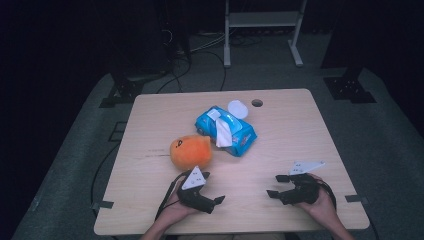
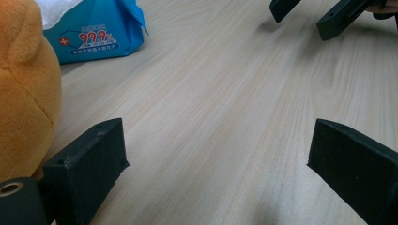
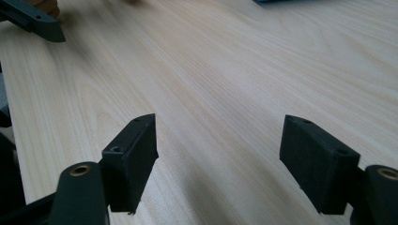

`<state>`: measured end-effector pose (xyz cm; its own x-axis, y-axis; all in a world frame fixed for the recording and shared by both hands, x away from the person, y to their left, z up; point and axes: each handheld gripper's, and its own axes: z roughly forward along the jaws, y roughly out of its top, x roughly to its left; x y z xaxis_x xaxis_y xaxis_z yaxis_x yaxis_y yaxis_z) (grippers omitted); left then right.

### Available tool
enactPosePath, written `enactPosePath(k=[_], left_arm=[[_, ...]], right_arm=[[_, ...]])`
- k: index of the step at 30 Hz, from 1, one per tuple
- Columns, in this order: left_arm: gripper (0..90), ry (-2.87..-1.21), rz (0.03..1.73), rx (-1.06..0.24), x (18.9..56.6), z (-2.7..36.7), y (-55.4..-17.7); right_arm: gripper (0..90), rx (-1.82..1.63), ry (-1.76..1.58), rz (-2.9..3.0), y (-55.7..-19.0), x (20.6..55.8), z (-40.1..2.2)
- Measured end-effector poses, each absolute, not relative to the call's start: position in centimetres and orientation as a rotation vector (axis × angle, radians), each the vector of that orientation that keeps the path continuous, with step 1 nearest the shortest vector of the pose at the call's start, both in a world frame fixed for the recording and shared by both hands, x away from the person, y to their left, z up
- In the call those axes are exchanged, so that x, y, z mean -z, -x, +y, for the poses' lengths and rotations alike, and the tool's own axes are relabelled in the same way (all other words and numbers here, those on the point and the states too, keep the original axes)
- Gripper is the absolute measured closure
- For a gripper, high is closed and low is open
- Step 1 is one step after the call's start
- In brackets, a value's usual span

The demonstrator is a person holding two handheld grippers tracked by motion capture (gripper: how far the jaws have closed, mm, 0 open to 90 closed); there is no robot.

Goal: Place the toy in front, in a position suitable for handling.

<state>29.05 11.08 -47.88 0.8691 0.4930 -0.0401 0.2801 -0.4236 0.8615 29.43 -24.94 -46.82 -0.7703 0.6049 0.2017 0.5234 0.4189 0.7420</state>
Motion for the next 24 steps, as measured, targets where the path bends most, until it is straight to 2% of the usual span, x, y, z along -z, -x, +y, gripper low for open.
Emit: enactPosePath(k=[16, 24], left_arm=[[4.1, -2.027, 0.567, -0.279, 47.5, 11.3, -28.9], [4.1, -2.013, 0.566, -0.303, 47.0, 11.8, -28.8]], right_arm=[[26.5, -1.326, -1.033, 2.531, -30.0, 46.5, -25.4], [26.5, -1.376, -0.994, 2.464, -32.2, 43.8, -25.2]])
